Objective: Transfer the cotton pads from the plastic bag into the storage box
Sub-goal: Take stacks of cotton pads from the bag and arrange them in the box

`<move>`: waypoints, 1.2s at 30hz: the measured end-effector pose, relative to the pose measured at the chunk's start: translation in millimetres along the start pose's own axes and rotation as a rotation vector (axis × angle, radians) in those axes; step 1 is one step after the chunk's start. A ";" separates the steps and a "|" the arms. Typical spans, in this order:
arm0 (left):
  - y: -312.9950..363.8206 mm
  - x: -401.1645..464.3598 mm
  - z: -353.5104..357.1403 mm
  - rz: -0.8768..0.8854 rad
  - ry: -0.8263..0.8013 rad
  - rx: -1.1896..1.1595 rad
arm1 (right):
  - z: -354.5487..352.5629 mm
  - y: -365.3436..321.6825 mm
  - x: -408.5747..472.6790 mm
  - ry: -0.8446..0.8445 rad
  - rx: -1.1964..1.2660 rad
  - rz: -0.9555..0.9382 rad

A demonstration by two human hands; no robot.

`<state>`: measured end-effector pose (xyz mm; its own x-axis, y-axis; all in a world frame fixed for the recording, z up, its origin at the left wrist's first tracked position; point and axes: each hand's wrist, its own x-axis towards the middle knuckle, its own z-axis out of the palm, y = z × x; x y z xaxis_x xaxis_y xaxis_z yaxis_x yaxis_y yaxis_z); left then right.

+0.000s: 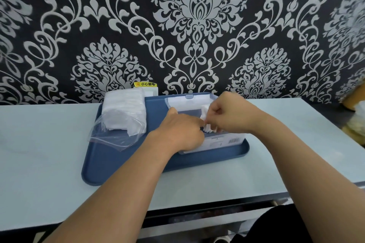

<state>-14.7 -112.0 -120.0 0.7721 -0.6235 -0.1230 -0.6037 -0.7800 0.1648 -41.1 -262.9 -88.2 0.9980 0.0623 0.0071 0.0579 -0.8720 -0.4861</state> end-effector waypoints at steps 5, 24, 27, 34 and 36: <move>-0.8 1.7 1.9 0.018 -0.016 0.072 | 14.6 -5.5 12.0 -0.077 0.009 0.041; -121.3 -123.2 -16.2 -0.513 0.423 -0.285 | 92.6 -130.8 -17.2 -0.192 -0.169 -0.396; -124.8 -118.1 -10.2 -0.581 0.401 -0.199 | 97.9 -140.4 -11.5 -0.036 -0.423 -0.325; -111.8 -105.2 -17.6 -0.572 0.562 -0.220 | 96.3 -133.1 15.4 0.293 -0.622 -0.287; -109.9 -104.3 -18.1 -0.572 0.567 -0.248 | 102.8 -126.1 22.7 0.354 -0.605 -0.326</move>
<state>-25.4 39.7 -107.6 0.9683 0.0367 0.2469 -0.0796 -0.8921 0.4447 -28.1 -101.6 -116.6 0.8706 0.2908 0.3968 0.2511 -0.9563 0.1499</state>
